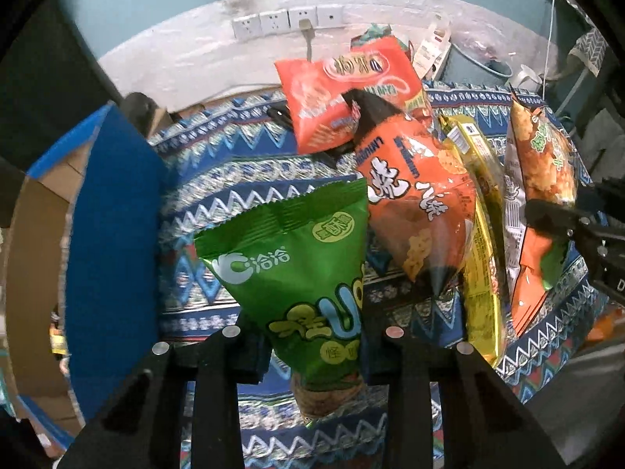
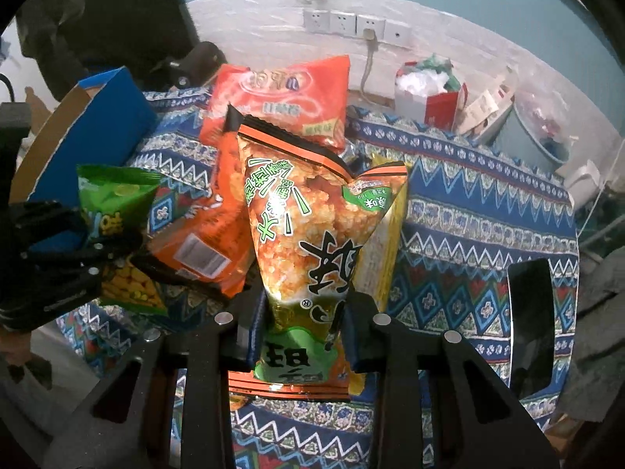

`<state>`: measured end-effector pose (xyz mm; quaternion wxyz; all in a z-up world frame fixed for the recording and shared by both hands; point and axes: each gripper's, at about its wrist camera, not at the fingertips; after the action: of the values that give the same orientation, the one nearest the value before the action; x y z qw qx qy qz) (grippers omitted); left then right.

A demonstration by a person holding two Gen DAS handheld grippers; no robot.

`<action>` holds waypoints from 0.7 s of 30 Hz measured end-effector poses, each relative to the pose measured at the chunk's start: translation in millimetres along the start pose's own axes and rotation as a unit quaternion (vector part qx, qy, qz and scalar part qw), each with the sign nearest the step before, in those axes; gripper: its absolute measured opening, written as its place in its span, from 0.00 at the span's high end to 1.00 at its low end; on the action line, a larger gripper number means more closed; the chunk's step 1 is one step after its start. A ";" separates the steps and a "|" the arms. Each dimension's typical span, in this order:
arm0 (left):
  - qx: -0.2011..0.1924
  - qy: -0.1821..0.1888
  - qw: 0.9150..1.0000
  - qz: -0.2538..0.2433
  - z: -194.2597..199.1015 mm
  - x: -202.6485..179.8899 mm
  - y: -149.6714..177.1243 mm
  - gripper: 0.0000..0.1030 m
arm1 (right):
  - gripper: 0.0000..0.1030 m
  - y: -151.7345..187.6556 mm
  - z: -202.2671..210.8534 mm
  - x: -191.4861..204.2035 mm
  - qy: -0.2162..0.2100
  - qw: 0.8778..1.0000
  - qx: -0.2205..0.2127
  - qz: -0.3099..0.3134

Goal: Organize snacks
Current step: 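Carry both bags over the box and open both grippers to drop them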

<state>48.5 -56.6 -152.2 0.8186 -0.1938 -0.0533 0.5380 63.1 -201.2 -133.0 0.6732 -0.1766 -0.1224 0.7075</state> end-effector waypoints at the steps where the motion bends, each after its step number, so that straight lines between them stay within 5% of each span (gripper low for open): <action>1: -0.003 -0.003 1.000 -0.001 3.5 0.1 0.6 0.67 | 0.71 -0.7 1.8 1.0 0.000 1.000 -0.003 0.001; 21: -0.089 -0.046 0.994 -0.033 83.8 9.1 6.0 0.67 | 0.71 -25.5 53.7 34.3 -0.021 0.998 -0.059 0.020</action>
<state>22.3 -24.6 -78.5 0.8123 -0.2389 -0.1445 0.5120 63.0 -161.9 -76.7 0.6449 -0.2033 -0.1745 0.7158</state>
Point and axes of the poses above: each gripper's, at about its wrist camera, not at the fingertips, and z roughly against the way its jaws point, x to its left, y to its underside, and after that the axes turned 11 degrees about y, right-handed
